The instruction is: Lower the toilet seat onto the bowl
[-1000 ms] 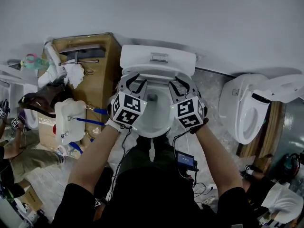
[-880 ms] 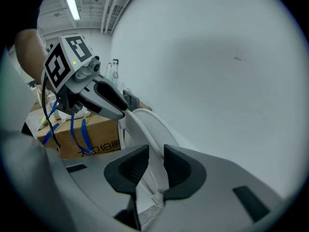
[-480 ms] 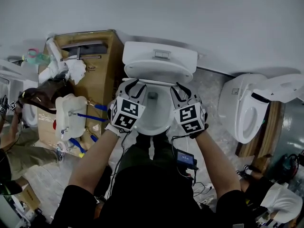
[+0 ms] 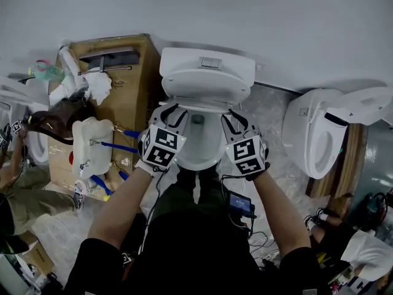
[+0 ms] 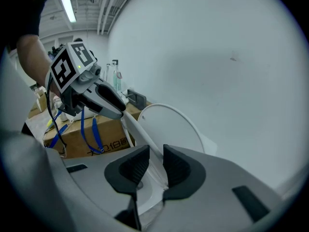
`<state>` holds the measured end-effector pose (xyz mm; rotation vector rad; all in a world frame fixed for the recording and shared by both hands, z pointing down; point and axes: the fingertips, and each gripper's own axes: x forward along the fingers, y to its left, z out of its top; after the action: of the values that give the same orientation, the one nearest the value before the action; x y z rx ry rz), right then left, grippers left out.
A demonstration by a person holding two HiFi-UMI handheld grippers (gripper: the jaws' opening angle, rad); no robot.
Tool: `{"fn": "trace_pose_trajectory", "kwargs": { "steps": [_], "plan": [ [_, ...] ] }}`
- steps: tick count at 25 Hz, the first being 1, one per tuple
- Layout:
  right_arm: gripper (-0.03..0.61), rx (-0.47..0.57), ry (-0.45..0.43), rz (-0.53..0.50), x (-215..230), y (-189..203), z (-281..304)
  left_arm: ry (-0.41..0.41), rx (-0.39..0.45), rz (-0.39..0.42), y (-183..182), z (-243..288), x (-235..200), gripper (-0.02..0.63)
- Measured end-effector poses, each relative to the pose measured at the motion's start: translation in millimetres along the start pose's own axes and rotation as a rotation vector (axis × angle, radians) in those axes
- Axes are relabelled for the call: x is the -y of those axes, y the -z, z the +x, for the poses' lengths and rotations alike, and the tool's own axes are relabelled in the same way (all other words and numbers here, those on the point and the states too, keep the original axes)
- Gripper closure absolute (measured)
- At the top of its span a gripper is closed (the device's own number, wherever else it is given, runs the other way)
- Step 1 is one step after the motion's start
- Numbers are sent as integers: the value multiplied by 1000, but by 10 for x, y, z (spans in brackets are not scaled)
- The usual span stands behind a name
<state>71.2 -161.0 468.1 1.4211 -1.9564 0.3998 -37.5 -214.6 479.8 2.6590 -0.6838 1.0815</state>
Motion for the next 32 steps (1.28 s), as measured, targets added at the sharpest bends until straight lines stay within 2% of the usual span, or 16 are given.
{"fn": "trace_pose_trajectory", "kwargs": {
  "steps": [5,12,19,22,27,30,32],
  "plan": [
    [474,-11,0,10,-132,89,-78,8,-11,13,119,-72,92,479],
    [474,-44,6,13,-373,254,-192,39,-16,-12,346,-222,249,479],
    [471,-51,22,25,-546,398,-257,46,-46,-125,769,-371,263,479],
    [471,-71,25,21,-638,460,-281,90,-37,-259,882,-462,313,479],
    [468,-99,-10,26,-819,621,-346,180,2,-665,1021,-515,452,479],
    [468,-96,-25,14,-896,703,-385,196,0,-807,1126,-512,540,479],
    [468,-84,-23,4,-895,736,-399,200,33,-891,1128,-524,580,479]
  ]
}}
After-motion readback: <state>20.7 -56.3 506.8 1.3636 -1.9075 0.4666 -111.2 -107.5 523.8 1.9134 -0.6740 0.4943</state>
